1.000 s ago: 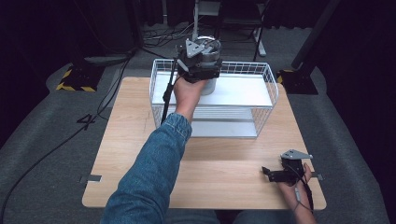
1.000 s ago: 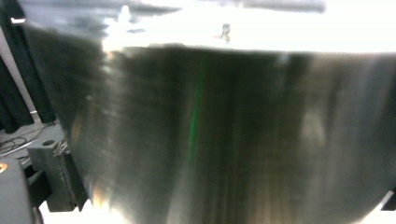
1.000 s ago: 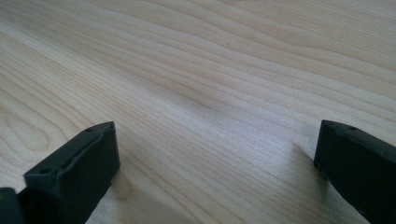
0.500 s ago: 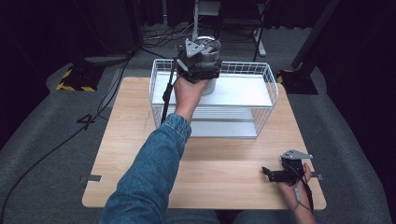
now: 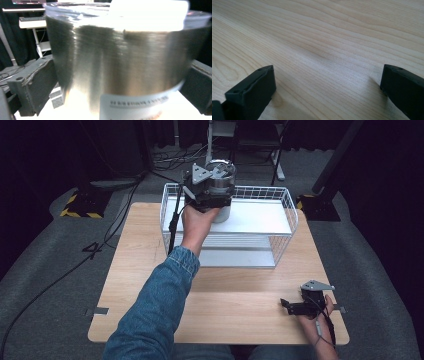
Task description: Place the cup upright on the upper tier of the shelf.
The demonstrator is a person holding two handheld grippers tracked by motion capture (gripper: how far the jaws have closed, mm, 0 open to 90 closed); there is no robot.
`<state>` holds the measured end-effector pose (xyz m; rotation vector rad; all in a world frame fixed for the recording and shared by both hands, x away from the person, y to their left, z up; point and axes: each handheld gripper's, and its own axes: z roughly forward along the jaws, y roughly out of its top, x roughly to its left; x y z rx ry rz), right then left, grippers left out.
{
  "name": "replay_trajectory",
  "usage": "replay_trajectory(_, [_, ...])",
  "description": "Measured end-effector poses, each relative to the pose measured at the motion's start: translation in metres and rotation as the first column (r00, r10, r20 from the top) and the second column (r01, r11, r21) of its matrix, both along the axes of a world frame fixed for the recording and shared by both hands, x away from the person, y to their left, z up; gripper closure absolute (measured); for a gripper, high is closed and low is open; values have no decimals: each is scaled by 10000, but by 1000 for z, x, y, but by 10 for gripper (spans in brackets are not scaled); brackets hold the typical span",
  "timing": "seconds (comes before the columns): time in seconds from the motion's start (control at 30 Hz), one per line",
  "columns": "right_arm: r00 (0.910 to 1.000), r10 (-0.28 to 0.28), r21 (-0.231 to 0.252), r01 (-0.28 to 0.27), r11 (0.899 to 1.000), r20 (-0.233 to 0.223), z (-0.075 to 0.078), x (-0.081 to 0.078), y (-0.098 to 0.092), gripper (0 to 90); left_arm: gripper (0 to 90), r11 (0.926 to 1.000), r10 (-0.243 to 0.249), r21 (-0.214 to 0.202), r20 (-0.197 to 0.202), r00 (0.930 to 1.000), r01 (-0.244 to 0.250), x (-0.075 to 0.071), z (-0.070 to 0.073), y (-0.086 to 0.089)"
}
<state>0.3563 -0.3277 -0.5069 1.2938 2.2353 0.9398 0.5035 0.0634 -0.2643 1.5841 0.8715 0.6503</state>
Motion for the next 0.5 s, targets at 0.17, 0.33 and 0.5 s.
replay_trajectory(0.17, [10000, 15, -12, -15, 10000, -7, 0, 0, 0, 5, 0, 10000, -92, -2, -43, 9999, 92, -11, 1, 6])
replay_trajectory(0.33, [10000, 10, -12, -10, 10000, -10, 0, 0, 0, 5, 0, 9998, -197, 18, 67, 9998, 196, -25, 5, 15])
replay_trajectory(0.5, [10000, 15, -14, -15, 10000, -9, 0, 0, 0, 4, 0, 9990, -433, 151, 127, 9990, 431, -42, 10, 21])
